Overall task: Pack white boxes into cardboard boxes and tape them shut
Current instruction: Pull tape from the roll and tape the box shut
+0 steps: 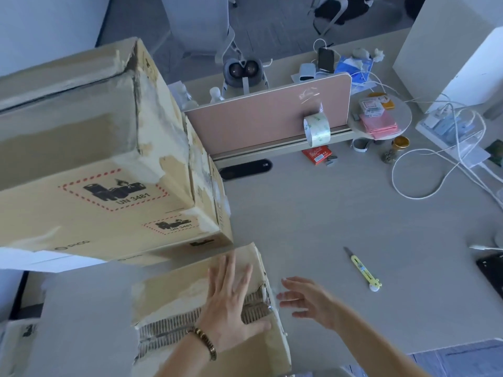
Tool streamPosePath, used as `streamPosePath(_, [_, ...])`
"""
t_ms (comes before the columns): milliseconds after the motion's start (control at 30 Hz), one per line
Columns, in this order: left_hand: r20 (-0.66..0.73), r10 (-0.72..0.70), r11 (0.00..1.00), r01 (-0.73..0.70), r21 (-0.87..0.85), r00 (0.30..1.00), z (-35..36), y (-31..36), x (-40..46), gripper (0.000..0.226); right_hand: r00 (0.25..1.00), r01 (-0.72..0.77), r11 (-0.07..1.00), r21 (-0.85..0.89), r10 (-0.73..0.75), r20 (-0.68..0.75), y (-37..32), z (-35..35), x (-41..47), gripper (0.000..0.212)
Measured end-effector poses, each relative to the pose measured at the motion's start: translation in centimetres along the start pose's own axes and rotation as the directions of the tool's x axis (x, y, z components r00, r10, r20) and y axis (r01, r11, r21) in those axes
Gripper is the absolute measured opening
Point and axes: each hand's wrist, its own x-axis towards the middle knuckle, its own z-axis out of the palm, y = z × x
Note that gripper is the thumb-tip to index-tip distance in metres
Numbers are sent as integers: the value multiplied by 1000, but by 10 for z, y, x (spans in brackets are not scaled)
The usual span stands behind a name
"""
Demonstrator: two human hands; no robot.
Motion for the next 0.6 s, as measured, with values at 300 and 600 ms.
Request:
streamPosePath(300, [-123,-12,997,20,69,992,33,6,-1,110,969,228,973,36,-223,-107,0,-8,-13,20])
streamPosePath(600, [-156,-19,993,36,109,988,35,10,0,105,913,264,952,-155,-299,-278,4,-6,-9,19])
